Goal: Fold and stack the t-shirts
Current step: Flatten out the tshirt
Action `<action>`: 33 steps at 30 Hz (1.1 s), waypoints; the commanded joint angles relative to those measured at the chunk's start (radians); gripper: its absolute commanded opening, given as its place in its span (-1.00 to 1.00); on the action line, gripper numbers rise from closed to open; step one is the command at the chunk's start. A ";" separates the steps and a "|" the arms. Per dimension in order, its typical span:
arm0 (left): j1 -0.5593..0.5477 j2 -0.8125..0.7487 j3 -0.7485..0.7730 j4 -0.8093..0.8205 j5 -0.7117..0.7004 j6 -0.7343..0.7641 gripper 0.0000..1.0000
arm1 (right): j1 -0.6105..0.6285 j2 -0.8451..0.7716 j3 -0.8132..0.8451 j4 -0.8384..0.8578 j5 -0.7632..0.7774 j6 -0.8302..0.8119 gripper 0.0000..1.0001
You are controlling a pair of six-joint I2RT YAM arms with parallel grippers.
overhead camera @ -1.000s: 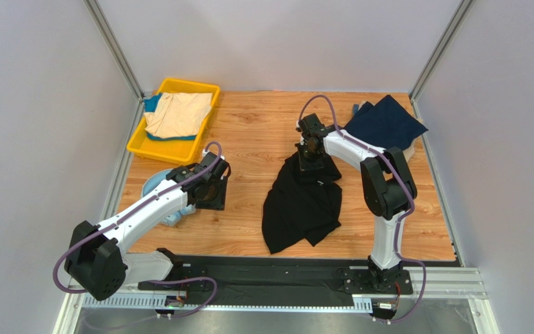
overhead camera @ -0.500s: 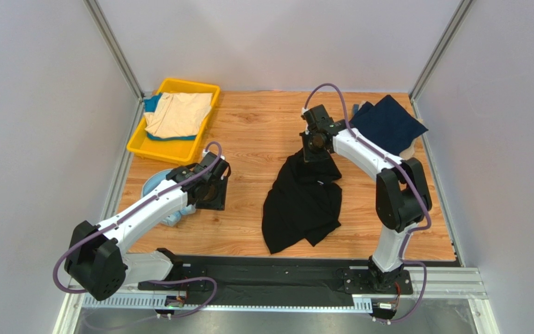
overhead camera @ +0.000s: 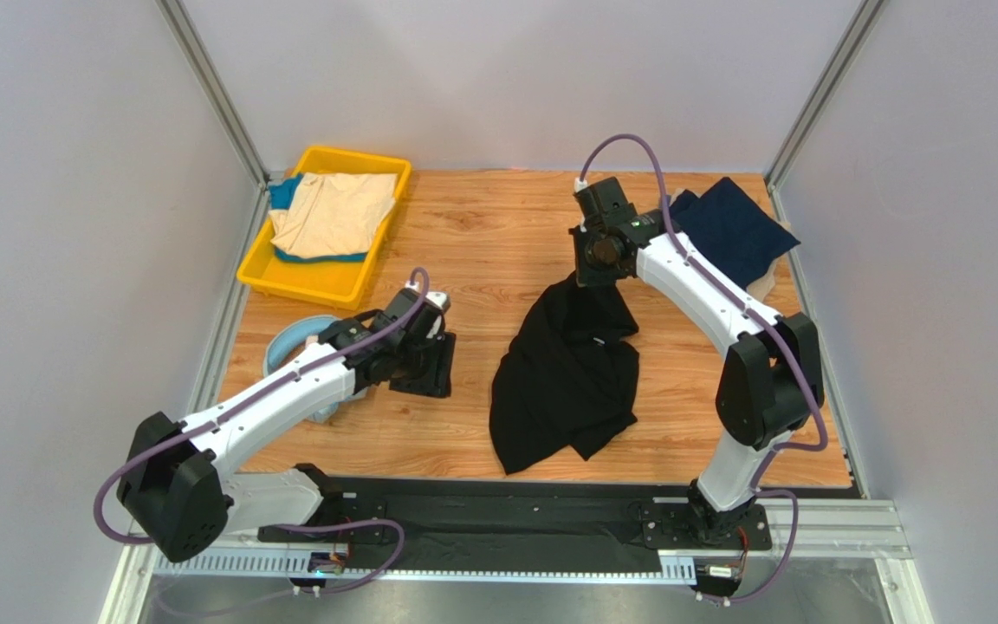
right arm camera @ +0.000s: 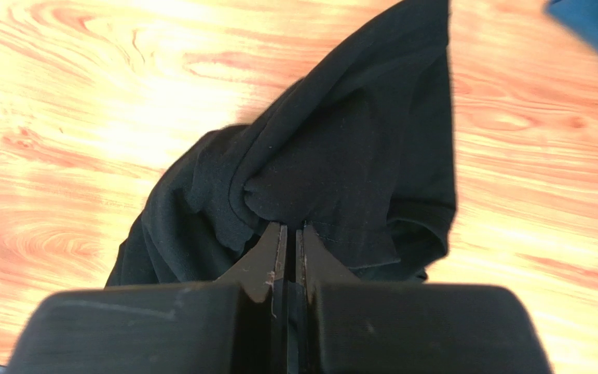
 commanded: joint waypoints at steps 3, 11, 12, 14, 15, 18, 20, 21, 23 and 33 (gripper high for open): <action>-0.155 0.071 0.072 0.126 0.063 0.020 0.18 | 0.002 -0.078 0.091 -0.020 0.078 -0.018 -1.00; -0.305 0.292 0.259 0.134 0.083 0.069 0.13 | -0.001 -0.026 0.058 -0.026 0.090 -0.012 -1.00; -0.328 0.310 0.270 0.137 0.083 0.072 0.13 | 0.000 -0.026 0.060 -0.028 0.092 -0.009 -1.00; -0.339 0.368 0.301 0.134 0.089 0.078 0.12 | -0.003 -0.053 0.068 -0.020 0.096 -0.010 -1.00; -0.347 0.387 0.315 0.135 0.100 0.078 0.12 | -0.003 -0.066 0.074 -0.017 0.095 -0.012 -1.00; -0.376 0.430 0.336 0.137 0.098 0.086 0.11 | -0.001 -0.101 0.121 -0.026 0.113 -0.030 -1.00; -0.390 0.450 0.342 0.140 0.089 0.089 0.12 | -0.001 -0.118 0.144 -0.046 0.119 -0.033 -0.99; -0.397 0.456 0.344 0.141 0.078 0.086 0.12 | -0.003 -0.127 0.158 -0.049 0.116 -0.032 -1.00; -0.401 0.468 0.342 0.141 0.075 0.078 0.12 | -0.003 -0.153 0.163 -0.055 0.104 -0.029 -1.00; -0.402 0.353 0.250 0.149 -0.070 0.041 0.15 | -0.003 -0.312 0.173 -0.055 0.144 -0.024 -1.00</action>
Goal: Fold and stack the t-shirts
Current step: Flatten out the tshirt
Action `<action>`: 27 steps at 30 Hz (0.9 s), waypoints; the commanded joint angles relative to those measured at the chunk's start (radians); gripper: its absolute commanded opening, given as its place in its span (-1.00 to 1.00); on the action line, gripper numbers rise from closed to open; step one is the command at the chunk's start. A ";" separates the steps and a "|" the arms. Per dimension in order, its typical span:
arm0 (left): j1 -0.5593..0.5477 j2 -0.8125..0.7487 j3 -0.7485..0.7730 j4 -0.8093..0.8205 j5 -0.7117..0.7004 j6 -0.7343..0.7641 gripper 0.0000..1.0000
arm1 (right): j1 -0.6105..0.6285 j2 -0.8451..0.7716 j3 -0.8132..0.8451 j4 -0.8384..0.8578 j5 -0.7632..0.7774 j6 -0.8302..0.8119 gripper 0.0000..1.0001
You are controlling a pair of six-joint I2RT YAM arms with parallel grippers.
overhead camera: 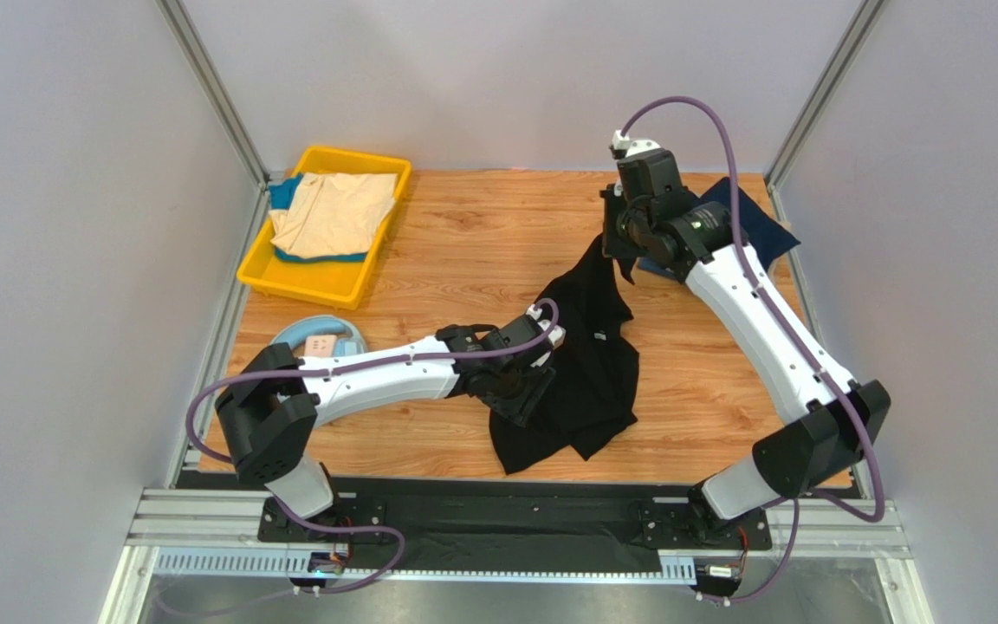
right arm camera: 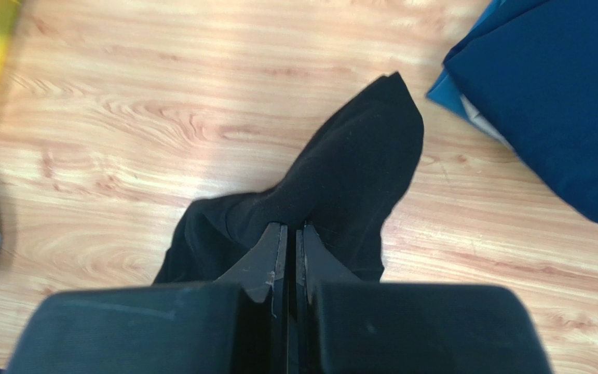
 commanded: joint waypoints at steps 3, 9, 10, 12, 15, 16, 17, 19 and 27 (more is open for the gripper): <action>-0.003 -0.056 -0.013 0.022 -0.059 -0.016 0.15 | -0.004 -0.109 0.077 0.020 0.055 -0.008 -1.00; -0.011 0.022 -0.005 0.046 -0.002 -0.031 0.09 | -0.004 -0.134 0.089 0.018 0.065 -0.018 -0.99; -0.013 0.033 -0.008 0.051 0.001 -0.030 0.09 | -0.004 -0.139 0.088 0.017 0.073 -0.018 -1.00; -0.013 0.045 -0.008 0.054 0.004 -0.027 0.10 | -0.002 -0.143 0.083 0.017 0.078 -0.022 -0.99; -0.013 0.076 -0.003 0.058 0.007 -0.020 0.11 | -0.002 -0.145 0.089 0.017 0.079 -0.028 -1.00; -0.013 0.094 -0.003 0.058 0.007 -0.020 0.11 | -0.002 -0.143 0.092 0.015 0.079 -0.031 -1.00; -0.013 0.102 0.000 0.057 0.007 -0.019 0.11 | -0.004 -0.142 0.095 0.017 0.078 -0.032 -1.00; -0.013 0.122 0.001 0.057 0.007 -0.019 0.00 | -0.004 -0.137 0.097 0.015 0.082 -0.036 -1.00; -0.014 0.182 -0.008 0.071 0.053 -0.025 -1.00 | -0.016 -0.122 0.088 0.009 0.099 -0.047 -1.00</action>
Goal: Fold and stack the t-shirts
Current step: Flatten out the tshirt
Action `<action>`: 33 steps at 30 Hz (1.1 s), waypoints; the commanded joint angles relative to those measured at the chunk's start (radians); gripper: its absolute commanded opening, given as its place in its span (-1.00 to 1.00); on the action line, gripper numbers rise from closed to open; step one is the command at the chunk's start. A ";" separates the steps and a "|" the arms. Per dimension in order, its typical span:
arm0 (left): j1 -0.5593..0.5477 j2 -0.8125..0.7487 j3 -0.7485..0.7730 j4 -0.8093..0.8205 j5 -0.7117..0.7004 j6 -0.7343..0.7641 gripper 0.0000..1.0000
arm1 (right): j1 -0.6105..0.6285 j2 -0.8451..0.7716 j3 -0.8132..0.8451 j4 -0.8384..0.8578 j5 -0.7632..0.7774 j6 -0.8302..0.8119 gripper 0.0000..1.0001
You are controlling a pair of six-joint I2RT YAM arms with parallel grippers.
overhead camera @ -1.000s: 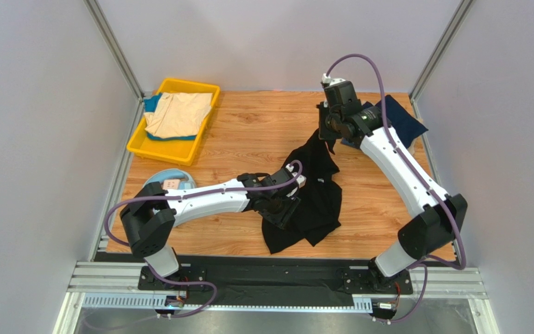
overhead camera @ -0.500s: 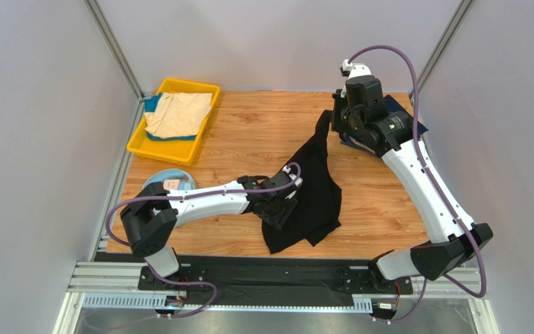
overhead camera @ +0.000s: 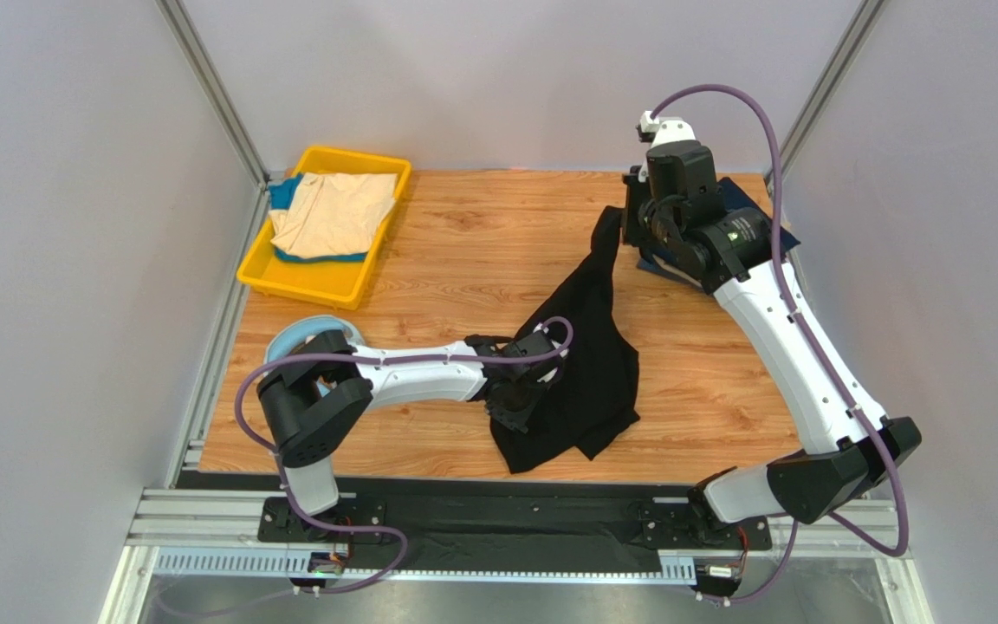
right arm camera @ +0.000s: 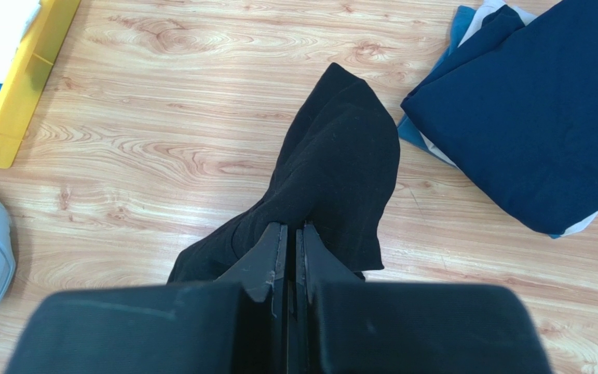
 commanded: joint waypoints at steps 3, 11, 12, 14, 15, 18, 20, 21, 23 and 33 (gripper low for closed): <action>-0.007 0.027 -0.006 0.027 0.028 -0.013 -1.00 | -0.027 -0.013 0.036 0.007 0.047 -0.029 -1.00; -0.004 -0.054 -0.061 -0.005 -0.116 -0.044 -1.00 | -0.066 -0.050 0.028 0.005 0.089 -0.039 -1.00; -0.001 -0.059 -0.064 -0.009 -0.124 -0.047 -1.00 | -0.069 -0.054 0.028 0.005 0.092 -0.037 -0.99; 0.020 -0.062 -0.087 -0.001 -0.110 -0.071 -1.00 | -0.073 -0.068 0.028 0.005 0.100 -0.037 -1.00; 0.032 -0.072 -0.099 0.008 -0.095 -0.084 -1.00 | -0.075 -0.073 0.029 0.004 0.101 -0.039 -1.00; 0.094 -0.129 -0.144 0.028 -0.062 -0.119 -1.00 | -0.076 -0.087 0.031 0.004 0.109 -0.046 -0.99; 0.111 -0.173 -0.162 0.019 -0.085 -0.121 -1.00 | -0.076 -0.097 0.029 0.004 0.119 -0.051 -1.00; 0.126 -0.219 -0.167 0.015 -0.098 -0.116 -1.00 | -0.078 -0.100 0.031 0.001 0.129 -0.054 -0.99; 0.146 -0.262 -0.171 -0.008 -0.131 -0.105 -1.00 | -0.078 -0.102 0.034 -0.003 0.133 -0.057 -1.00; 0.290 -0.358 -0.132 -0.110 -0.168 -0.019 -1.00 | -0.079 -0.108 0.057 -0.016 0.120 -0.051 -0.99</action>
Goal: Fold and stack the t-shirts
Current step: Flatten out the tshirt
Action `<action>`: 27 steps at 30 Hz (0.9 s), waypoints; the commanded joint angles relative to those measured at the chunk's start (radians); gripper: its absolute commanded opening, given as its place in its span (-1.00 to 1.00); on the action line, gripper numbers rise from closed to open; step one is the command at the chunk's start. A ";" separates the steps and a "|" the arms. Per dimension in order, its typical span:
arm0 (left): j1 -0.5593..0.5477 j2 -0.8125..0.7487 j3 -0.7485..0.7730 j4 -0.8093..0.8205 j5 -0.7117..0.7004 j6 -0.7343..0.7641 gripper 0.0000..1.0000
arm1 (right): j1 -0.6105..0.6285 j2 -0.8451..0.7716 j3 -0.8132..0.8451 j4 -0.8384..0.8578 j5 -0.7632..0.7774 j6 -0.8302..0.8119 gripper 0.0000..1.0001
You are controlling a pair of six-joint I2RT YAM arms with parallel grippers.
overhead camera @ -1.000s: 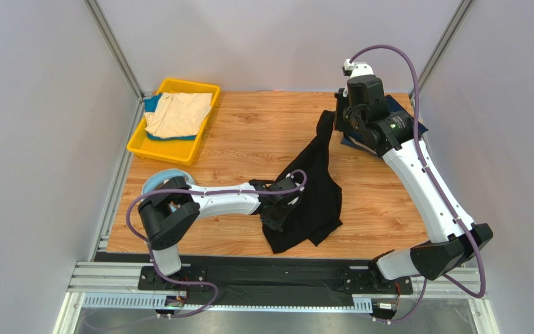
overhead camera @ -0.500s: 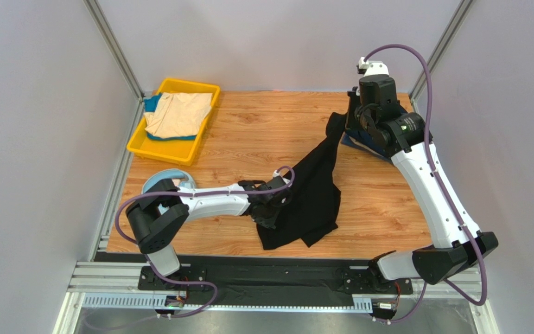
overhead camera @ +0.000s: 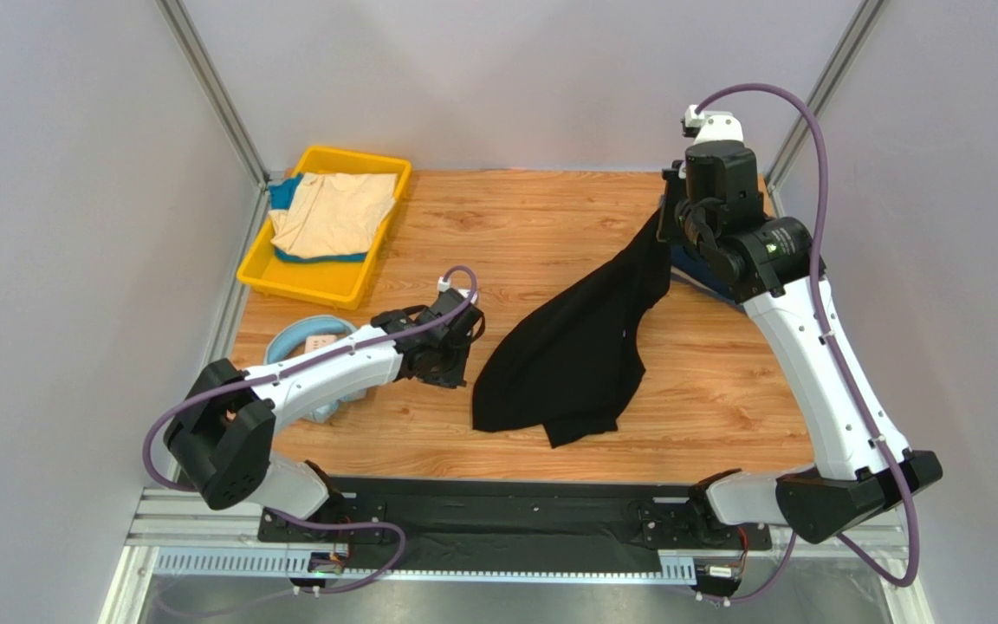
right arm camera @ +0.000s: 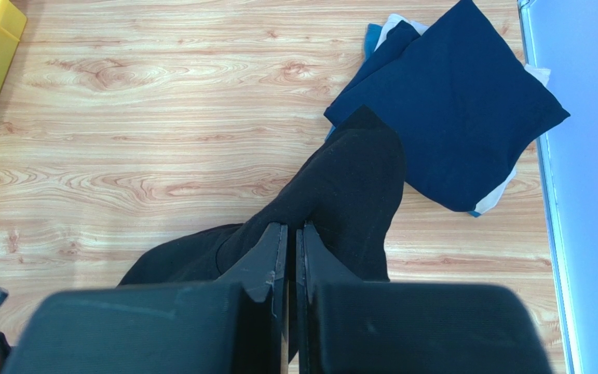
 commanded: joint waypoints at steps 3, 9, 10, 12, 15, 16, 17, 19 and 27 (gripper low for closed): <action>0.011 -0.037 0.093 -0.059 0.095 0.070 -0.88 | -0.004 -0.031 0.038 0.026 0.031 -0.017 -0.99; -0.196 0.013 0.240 -0.066 0.064 0.100 -0.10 | -0.008 -0.010 0.006 0.030 0.038 -0.006 -1.00; -0.221 0.030 0.255 -0.060 0.075 0.094 -0.10 | -0.008 -0.007 0.002 0.032 0.035 -0.005 -1.00; -0.273 0.100 0.291 -0.053 0.091 0.082 -0.09 | -0.010 -0.002 -0.008 0.036 0.026 0.002 -1.00; -0.319 0.203 0.346 -0.048 0.098 0.086 -0.09 | -0.011 -0.002 -0.023 0.050 0.015 0.003 -1.00; -0.327 0.225 0.358 -0.043 0.097 0.090 -0.08 | -0.013 0.000 -0.025 0.050 0.012 0.002 -0.99; -0.342 0.266 0.372 -0.042 0.098 0.093 -0.07 | -0.014 0.000 -0.028 0.052 0.011 0.000 -0.99; -0.356 0.326 0.427 -0.054 0.097 0.119 0.07 | -0.020 0.003 -0.037 0.055 0.008 -0.003 -1.00; -0.391 0.455 0.544 -0.080 0.123 0.154 0.15 | -0.045 -0.003 -0.060 0.067 -0.024 0.009 -0.99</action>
